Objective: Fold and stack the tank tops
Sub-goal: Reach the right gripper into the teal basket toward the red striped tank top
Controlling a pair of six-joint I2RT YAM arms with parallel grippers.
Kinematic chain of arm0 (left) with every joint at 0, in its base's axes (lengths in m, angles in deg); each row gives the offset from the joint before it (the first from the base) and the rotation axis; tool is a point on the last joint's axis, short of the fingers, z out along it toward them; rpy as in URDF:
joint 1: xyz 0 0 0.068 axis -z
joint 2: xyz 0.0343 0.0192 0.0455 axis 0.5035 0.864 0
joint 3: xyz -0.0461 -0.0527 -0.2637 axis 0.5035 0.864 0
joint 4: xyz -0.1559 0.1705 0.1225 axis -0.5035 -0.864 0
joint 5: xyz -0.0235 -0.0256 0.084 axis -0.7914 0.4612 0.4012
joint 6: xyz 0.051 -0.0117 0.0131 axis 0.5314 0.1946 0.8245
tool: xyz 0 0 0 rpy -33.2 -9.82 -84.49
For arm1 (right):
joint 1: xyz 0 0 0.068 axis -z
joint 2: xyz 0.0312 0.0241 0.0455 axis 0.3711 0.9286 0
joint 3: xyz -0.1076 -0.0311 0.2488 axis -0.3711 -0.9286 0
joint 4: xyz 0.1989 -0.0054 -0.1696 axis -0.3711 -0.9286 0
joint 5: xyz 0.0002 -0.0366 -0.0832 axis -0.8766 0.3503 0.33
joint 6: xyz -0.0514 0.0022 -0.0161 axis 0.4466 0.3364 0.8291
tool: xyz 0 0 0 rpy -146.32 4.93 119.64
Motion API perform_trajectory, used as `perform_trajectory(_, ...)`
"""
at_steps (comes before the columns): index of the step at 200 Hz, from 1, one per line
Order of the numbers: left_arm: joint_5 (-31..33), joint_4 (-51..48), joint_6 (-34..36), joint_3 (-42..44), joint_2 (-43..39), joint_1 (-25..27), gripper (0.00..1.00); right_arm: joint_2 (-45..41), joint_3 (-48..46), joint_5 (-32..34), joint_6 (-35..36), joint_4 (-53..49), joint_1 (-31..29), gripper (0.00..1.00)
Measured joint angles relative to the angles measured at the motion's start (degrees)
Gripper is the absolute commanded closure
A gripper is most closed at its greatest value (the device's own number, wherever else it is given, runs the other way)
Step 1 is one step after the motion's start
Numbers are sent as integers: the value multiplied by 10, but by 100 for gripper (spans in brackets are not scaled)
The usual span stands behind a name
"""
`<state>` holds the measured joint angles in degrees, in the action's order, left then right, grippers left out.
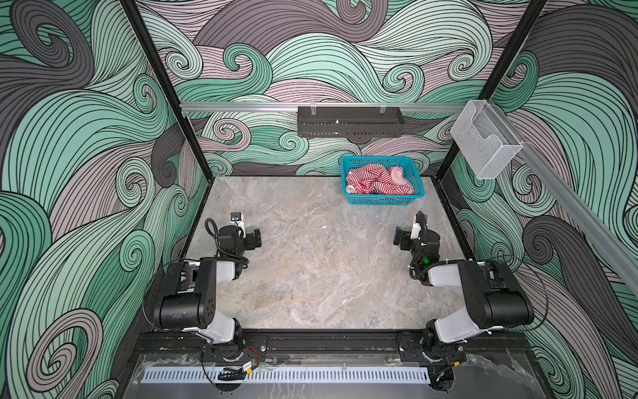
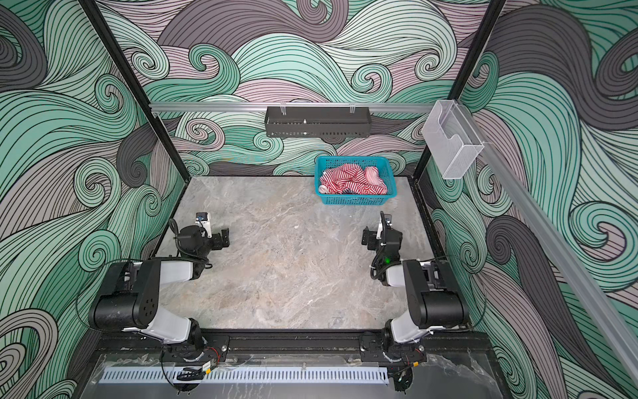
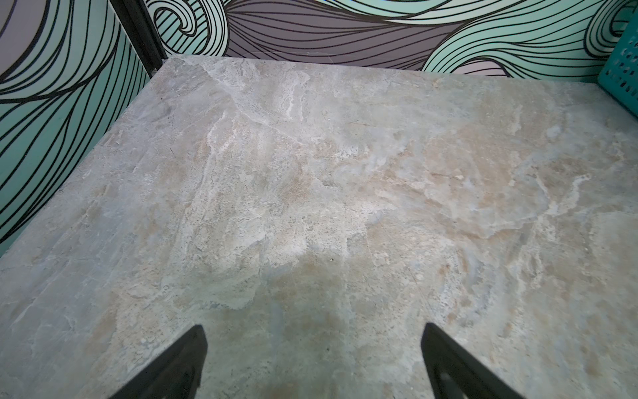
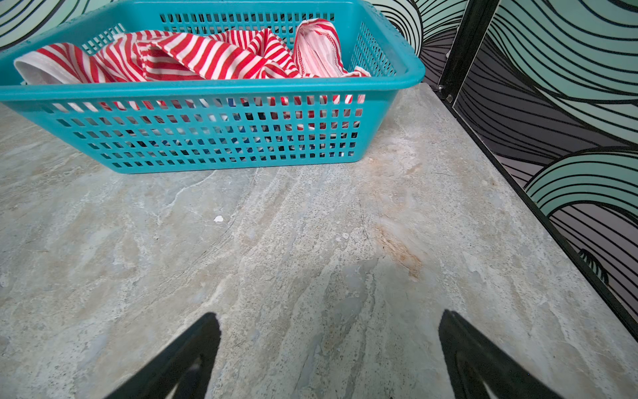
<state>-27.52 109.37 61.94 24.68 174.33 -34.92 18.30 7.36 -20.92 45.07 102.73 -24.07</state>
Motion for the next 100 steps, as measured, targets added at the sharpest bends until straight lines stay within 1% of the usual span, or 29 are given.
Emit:
perform_trajectory(29, -2, -3, 1, 0, -2, 0, 1, -9, 0, 4, 0, -9, 0, 1)
perform_trajectory(35, -3, -14, 2, -2, -7, 0, 1, -22, 5, 10, -2, -35, -1, 1)
perform_trajectory(41, -5, -35, 3, -9, -14, 0, 1, -45, 17, 20, -6, -86, -2, 2)
perform_trajectory(51, -9, -103, 6, -37, -31, 0, 1, -79, 53, 40, -18, -167, -3, 1)
perform_trajectory(65, -16, -205, 19, -111, -45, 0, 2, -108, 141, 71, -49, -281, -2, 1)
perform_trajectory(74, -20, -269, 35, -174, -45, 0, 2, -107, 221, 95, -82, -368, -1, 1)
perform_trajectory(88, -20, -361, 55, -270, -40, 0, 3, -63, 383, 129, -146, -527, 0, 1)
perform_trajectory(100, -18, -432, 66, -341, -32, 0, 5, -5, 521, 129, -176, -639, 1, 1)
